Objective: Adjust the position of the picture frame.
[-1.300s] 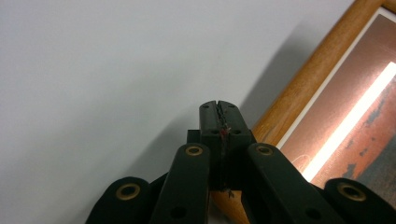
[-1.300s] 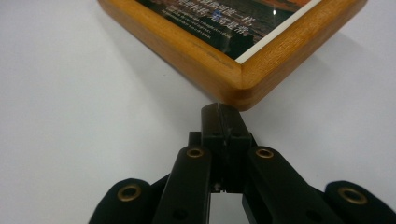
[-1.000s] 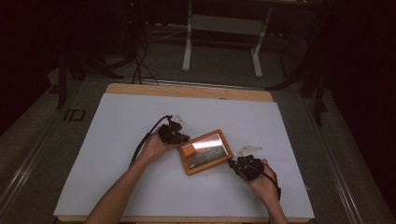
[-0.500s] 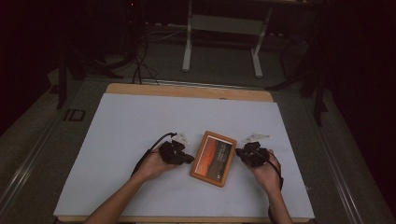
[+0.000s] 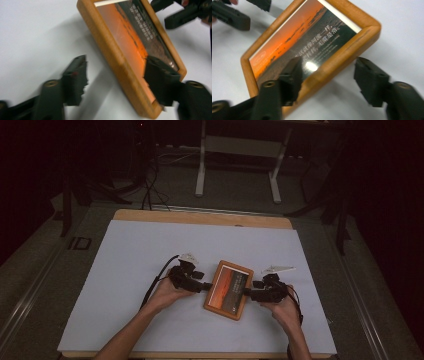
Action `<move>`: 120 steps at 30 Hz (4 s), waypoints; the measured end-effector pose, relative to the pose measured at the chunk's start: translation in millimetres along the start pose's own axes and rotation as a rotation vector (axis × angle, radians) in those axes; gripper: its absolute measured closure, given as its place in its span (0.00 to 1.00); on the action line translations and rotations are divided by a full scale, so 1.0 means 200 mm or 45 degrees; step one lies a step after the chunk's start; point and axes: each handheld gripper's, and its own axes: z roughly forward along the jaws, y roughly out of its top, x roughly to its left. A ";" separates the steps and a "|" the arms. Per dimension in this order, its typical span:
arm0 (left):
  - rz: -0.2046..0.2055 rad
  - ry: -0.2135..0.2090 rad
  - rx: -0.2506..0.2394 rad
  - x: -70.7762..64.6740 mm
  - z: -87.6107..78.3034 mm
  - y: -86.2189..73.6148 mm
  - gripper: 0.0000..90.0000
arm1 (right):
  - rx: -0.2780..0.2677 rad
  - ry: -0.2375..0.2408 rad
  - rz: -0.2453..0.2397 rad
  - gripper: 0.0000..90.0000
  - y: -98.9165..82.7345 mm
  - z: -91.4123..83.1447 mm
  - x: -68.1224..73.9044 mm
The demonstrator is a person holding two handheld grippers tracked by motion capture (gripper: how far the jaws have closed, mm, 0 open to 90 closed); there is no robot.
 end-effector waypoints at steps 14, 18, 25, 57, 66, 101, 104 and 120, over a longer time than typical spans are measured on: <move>-0.090 -0.119 0.069 0.01 0.17 0.02 0.25 | 0.028 0.114 0.169 0.20 -0.03 0.12 -0.01; -0.098 -0.135 0.093 0.01 0.20 0.01 0.26 | 0.035 0.161 0.198 0.20 -0.03 0.14 -0.02; -0.092 -0.174 0.121 0.01 0.24 0.01 0.35 | 0.047 0.186 0.214 0.28 -0.03 0.16 -0.02; -0.125 -0.036 -0.081 -0.09 -0.10 -0.05 0.73 | -0.151 0.359 0.180 0.68 0.08 0.01 0.03; -0.172 -0.016 -0.132 -0.08 -0.20 -0.09 0.75 | -0.177 0.400 0.148 0.68 0.13 0.02 0.08; -0.466 0.025 -0.076 0.09 -0.19 -0.19 0.69 | 0.031 0.436 0.370 0.59 0.22 0.35 0.06; -0.491 0.016 -0.076 0.11 -0.18 -0.20 0.68 | 0.045 0.431 0.383 0.58 0.23 0.37 0.05; -0.510 0.015 -0.056 0.14 -0.13 -0.21 0.62 | 0.102 0.419 0.413 0.51 0.21 0.44 0.03</move>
